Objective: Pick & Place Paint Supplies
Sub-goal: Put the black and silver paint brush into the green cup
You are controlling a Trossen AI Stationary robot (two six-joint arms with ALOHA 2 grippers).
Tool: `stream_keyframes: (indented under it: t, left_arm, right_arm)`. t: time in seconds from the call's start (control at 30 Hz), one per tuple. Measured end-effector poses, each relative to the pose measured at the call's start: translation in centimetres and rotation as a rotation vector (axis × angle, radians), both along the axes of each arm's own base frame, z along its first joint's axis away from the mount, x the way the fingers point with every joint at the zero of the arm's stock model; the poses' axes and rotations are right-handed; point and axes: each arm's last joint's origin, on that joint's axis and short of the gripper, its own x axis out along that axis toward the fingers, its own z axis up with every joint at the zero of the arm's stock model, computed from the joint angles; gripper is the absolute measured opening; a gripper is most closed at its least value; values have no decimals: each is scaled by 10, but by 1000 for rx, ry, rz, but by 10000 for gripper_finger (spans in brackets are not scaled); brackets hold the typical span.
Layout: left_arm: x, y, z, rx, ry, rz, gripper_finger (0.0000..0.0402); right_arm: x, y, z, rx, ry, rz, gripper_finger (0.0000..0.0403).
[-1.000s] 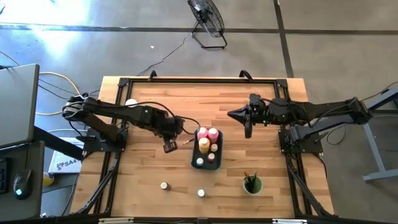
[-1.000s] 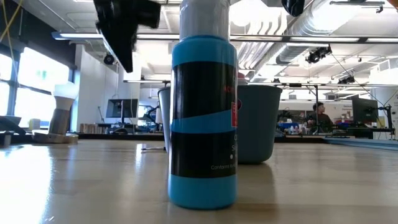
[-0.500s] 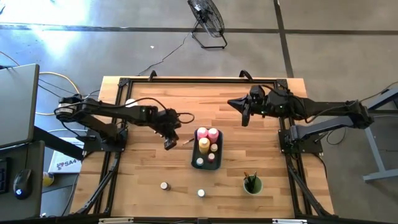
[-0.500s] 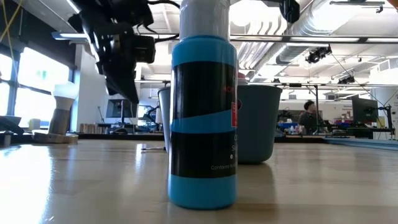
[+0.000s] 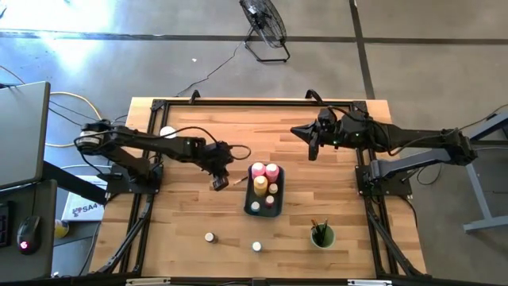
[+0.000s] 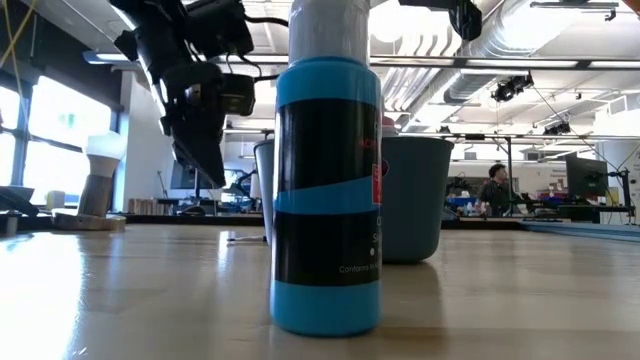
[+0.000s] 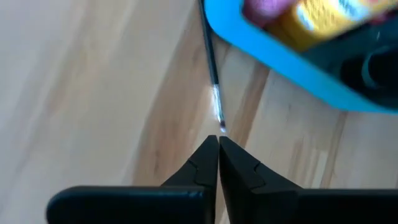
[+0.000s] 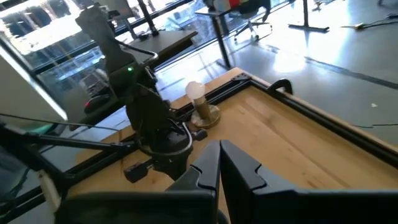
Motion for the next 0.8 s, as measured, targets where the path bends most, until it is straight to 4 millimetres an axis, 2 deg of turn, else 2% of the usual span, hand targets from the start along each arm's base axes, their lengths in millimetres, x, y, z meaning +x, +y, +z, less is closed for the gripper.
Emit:
stream_keyframes:
  t: [0.27,0.4,0.67,0.8]
  left_arm:
    - [12,-20,-13,36,-4,-69,68]
    - [15,-23,-19,85,17,-8,93]
    - [20,-23,-38,48,85,41,93]
    - [26,-24,-41,20,48,32,92]
  right_arm:
    - [0,3,-1,21,4,81,4]
    - [1,3,-1,26,4,92,4]
    - [0,3,-4,30,34,91,4]
    - [-1,3,-5,32,48,90,4]
